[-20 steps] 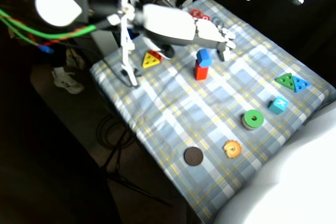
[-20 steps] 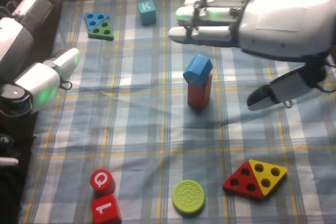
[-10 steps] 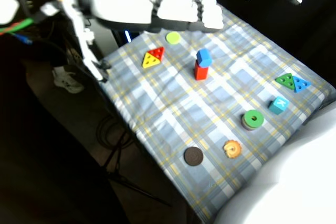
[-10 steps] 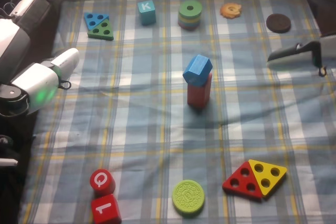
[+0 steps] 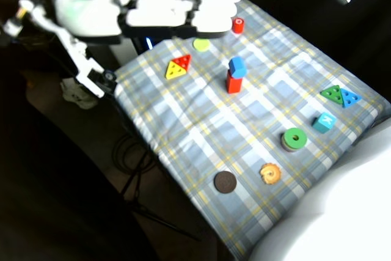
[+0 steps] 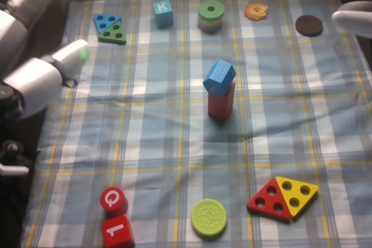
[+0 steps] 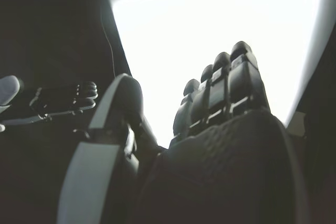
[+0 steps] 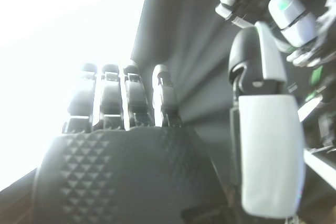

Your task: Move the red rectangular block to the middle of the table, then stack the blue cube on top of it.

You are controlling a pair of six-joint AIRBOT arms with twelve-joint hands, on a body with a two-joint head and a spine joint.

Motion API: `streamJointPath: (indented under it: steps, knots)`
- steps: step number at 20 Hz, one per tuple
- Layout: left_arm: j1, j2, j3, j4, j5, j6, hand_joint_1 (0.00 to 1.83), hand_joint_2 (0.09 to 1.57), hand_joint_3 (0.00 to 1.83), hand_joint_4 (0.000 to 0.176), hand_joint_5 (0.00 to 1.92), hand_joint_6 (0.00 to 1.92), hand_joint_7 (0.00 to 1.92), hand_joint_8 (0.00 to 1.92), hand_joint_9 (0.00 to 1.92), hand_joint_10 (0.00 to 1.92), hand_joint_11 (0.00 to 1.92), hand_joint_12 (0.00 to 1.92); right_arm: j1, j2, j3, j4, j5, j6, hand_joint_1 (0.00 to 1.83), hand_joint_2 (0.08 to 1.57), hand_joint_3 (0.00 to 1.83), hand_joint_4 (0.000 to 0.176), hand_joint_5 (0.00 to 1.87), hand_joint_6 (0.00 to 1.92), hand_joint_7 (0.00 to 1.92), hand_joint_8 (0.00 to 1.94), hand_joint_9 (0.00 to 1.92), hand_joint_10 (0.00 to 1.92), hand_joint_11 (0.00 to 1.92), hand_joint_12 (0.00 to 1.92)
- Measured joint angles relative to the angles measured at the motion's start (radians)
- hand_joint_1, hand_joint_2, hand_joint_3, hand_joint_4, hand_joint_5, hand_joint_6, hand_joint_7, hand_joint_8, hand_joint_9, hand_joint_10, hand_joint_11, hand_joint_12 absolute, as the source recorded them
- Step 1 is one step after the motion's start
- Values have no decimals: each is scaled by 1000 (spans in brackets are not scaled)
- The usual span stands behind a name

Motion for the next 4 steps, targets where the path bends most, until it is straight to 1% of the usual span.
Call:
streamJointPath:
  steps: [1, 2, 3, 4]
  knots:
    - [-1, 3, 10, 14, -13, -43, 735, 1459, 7, 59, 0, 0, 0, 0, 0, 0, 0, 0, -37, 0, 0, 35, 53, 18, 480, 1166, 6, 101, 0, 0, 0, 0, 0, 0, 26, 12]
    - [-3, 7, 18, 24, -17, -71, 611, 1470, 11, 49, 0, 0, 0, 0, 0, 0, 0, 0, -61, 0, 1, 58, 94, 34, 470, 1164, 5, 97, 0, 0, 0, 0, 0, 0, 33, 18]
    - [-10, 9, 42, 50, -29, -150, 501, 1498, 0, 31, 0, 0, 0, 0, 18, 2, 0, 232, -110, 0, 7, 90, 177, 66, 507, 1217, 0, 62, 0, 0, 0, 0, 0, 1, 6, 515]
    - [-12, 9, 58, 66, -42, -214, 436, 1501, 0, 27, 0, 0, 0, 0, 28, 5, 0, 426, -138, 0, 8, 107, 222, 89, 559, 1237, 0, 53, 0, 0, 0, 0, 30, 13, 0, 760]
